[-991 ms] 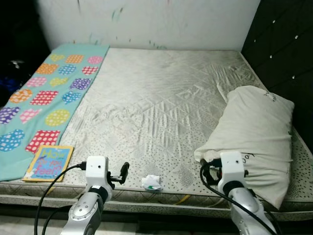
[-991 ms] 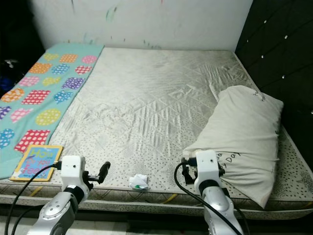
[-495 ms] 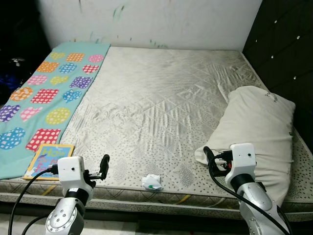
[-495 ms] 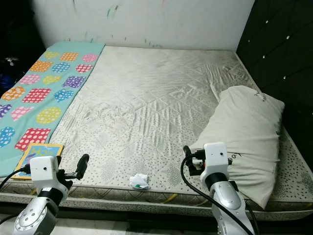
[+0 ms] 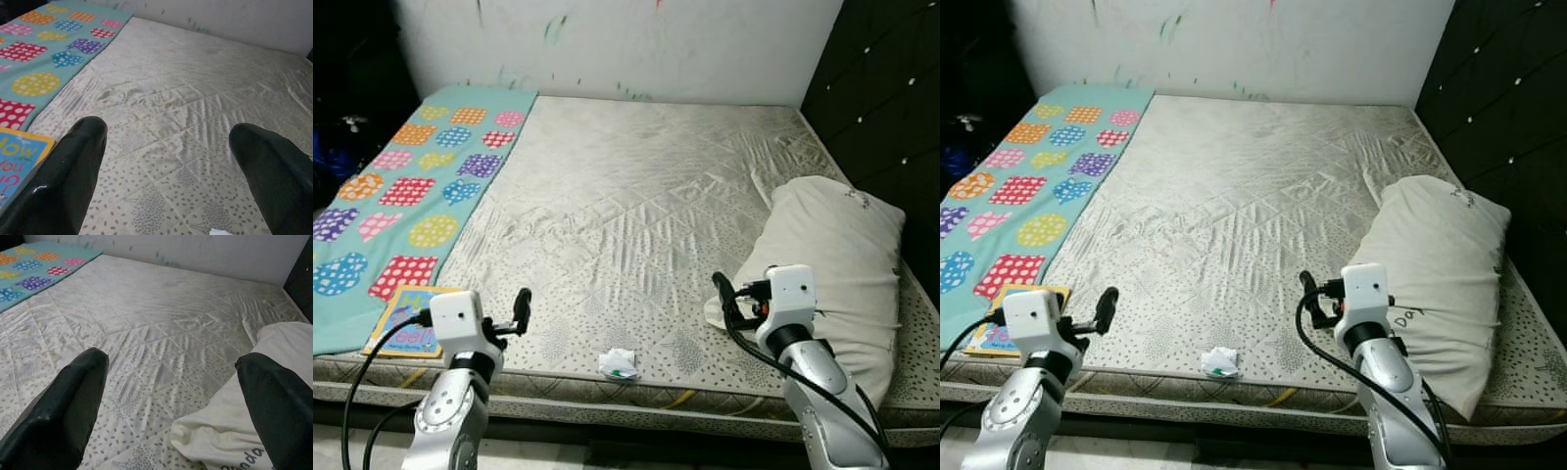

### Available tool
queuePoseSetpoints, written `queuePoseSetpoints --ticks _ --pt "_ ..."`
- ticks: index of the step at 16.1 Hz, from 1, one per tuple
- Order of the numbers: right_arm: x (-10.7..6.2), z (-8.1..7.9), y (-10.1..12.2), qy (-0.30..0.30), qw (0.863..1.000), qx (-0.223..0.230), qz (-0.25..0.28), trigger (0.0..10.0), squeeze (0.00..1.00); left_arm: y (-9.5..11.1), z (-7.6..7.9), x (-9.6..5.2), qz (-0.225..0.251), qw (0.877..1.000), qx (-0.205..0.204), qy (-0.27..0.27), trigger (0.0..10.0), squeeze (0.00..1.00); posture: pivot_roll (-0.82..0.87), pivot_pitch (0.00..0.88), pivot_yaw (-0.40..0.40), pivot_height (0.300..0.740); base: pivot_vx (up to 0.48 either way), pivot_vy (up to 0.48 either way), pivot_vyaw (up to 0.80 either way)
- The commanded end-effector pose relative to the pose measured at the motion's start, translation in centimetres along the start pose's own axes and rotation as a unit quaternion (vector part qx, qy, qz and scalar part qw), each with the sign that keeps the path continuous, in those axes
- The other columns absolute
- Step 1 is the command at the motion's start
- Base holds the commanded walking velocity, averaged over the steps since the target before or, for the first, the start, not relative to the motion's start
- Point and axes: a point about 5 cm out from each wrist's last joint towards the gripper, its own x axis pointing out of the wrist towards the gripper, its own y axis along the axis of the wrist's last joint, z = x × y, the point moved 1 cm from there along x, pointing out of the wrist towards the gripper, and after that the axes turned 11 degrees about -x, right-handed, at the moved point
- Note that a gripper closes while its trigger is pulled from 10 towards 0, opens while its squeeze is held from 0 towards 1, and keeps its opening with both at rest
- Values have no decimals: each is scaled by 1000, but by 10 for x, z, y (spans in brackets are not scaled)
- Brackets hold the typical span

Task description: Clean up the room

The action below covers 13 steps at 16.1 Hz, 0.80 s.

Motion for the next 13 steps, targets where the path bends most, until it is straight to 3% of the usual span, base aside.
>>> queuePoseSetpoints --ticks 1,13 --pt "1 5 -1 -11 1000 5 -1 10000 0 -1 1 1 0 1000 4 2 10000 0 -72 0 -32 740 0 0 0" --pt "6 -1 1 5 1000 12 29 10000 0 0 -5 8 6 1000 0 8 10000 0 -69 0 -29 740 0 0 0"
